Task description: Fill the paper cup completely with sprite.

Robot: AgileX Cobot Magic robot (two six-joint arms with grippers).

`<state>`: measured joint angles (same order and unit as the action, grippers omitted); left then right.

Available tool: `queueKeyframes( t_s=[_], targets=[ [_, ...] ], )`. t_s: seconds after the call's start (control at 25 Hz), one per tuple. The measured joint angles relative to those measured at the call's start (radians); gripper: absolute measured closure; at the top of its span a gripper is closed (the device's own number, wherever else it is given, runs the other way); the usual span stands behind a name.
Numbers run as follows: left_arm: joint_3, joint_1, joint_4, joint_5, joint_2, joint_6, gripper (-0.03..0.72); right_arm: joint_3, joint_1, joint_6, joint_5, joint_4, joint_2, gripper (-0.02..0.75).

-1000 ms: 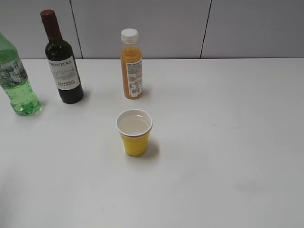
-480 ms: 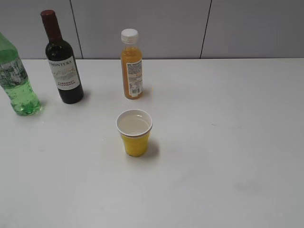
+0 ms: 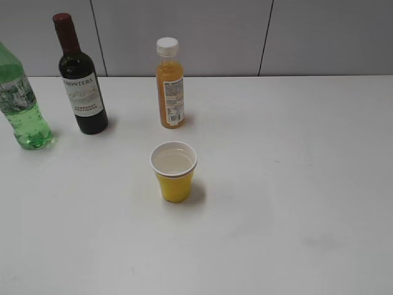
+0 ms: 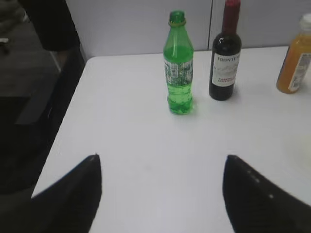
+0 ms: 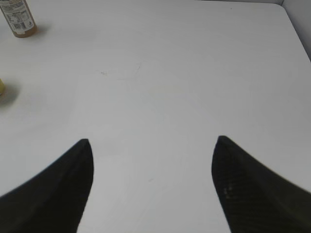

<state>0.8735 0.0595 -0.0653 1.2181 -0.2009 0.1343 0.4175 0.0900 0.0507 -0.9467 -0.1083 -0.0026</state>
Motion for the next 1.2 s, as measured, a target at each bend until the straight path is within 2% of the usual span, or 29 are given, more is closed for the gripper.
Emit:
queueKeyframes(
  t_s=[0.32, 0.64, 0.88, 1.2],
  targets=[
    [-0.042, 0.0, 0.0, 0.006, 0.198, 0.001, 0.095, 0.0, 0.0, 0.0, 0.0, 0.0, 0.0, 0.153],
    [-0.067, 0.0, -0.004, 0.005, 0.207, 0.002, 0.096, 0.0, 0.0, 0.0, 0.0, 0.0, 0.0, 0.153],
    [-0.168, 0.0, -0.021, 0.0, 0.207, 0.002, 0.099, 0.0, 0.0, 0.0, 0.0, 0.0, 0.0, 0.153],
    [-0.303, 0.0, -0.03, -0.133, 0.207, 0.002, 0.1, 0.0, 0.0, 0.0, 0.0, 0.0, 0.0, 0.153]
  ],
)
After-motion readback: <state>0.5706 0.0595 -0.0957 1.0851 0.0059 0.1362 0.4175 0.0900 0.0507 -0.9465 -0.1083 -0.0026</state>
